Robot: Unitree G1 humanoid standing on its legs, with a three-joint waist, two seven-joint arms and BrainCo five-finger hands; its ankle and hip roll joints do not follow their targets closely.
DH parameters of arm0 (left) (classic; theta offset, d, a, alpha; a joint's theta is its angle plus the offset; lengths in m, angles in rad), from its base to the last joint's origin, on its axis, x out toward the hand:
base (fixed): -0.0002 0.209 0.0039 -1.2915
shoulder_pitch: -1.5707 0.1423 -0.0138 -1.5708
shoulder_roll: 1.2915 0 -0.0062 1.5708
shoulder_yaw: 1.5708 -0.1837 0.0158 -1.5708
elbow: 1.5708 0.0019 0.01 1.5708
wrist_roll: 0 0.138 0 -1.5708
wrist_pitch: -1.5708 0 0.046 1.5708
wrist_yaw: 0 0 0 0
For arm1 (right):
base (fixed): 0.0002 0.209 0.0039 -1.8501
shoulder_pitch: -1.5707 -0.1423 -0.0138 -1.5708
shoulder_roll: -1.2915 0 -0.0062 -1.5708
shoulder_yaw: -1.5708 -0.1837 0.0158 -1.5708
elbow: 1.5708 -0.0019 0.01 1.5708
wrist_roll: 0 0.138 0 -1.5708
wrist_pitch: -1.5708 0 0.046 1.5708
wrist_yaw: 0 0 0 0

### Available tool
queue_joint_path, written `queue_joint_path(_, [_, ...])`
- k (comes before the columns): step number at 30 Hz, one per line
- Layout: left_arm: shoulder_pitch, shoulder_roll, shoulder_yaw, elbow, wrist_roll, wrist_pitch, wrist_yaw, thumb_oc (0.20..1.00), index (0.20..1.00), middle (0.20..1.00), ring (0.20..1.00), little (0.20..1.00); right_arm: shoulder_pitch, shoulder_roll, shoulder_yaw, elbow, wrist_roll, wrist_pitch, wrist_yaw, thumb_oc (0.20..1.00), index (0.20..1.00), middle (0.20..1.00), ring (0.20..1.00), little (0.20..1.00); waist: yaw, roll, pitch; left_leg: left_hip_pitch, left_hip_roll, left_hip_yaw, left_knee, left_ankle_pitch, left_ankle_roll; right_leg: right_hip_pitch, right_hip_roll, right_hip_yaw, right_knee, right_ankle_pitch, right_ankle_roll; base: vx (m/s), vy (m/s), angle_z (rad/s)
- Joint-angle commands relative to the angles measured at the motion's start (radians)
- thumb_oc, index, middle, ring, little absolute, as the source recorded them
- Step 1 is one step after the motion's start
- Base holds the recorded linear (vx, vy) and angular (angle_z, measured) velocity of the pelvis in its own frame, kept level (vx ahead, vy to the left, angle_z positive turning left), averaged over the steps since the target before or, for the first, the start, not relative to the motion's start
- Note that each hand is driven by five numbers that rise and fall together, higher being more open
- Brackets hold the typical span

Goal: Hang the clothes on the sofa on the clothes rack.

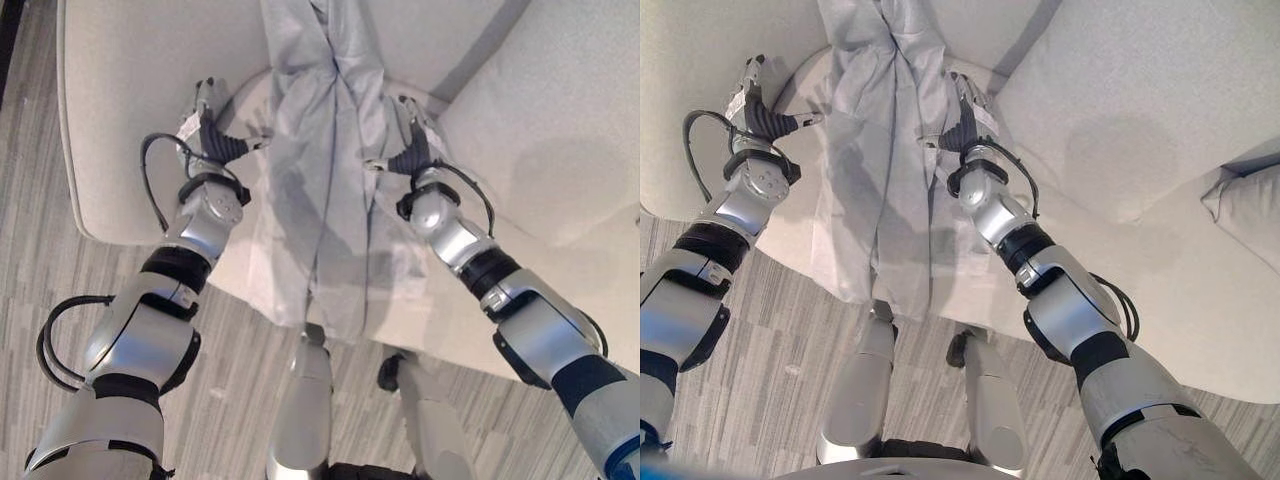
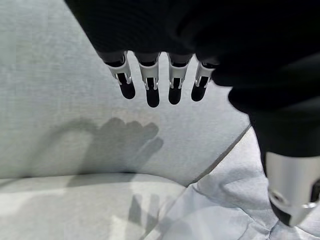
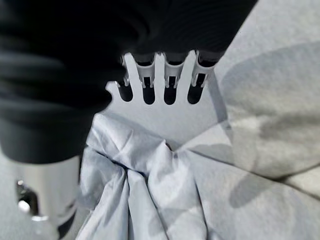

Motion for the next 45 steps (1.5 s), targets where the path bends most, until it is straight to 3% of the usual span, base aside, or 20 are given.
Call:
queue_joint_path(1, [-0.079,0.002,-0.004,0.049,0.043,-0.002,0.010,1.000,1.000,1.000,1.000,1.000,-0.039,-0.008,-0.023,-0.009,0.002,-0.010,-0.043,1.000,1.000,1.000,1.000,1.000,-0.005,0.020,-0.006,-0.015,-0.048,0.019,0.014,-0.014,0.034,0.053,-0.038,0.083,0.012,-0.073,0.114,0.00,0.012,0.03])
queue_joint_path(24, [-0.087,-0.141,-0.101,0.107,-0.027,0.001,-0.052,1.000,1.000,1.000,1.000,1.000,-0.150,0.056,0.049,0.198,0.165,-0.021,-0.005,1.000,1.000,1.000,1.000,1.000,0.019,0.021,-0.006,-0.108,-0.054,-0.013,0.014,0.003,0.034,-0.036,-0.031,0.059,0.012,-0.064,0.112,0.00,-0.002,0.05])
queue_joint_path(45, [-0.351,-0.120,-0.246,0.272,0.027,0.020,-0.078,1.000,1.000,1.000,1.000,1.000,-0.232,0.061,0.088,0.235,0.179,-0.023,-0.048,1.000,1.000,1.000,1.000,1.000,-0.014,0.005,-0.006,-0.213,-0.046,-0.018,0.014,0.017,0.029,-0.139,-0.020,0.063,0.012,-0.050,0.114,0.00,0.002,0.01])
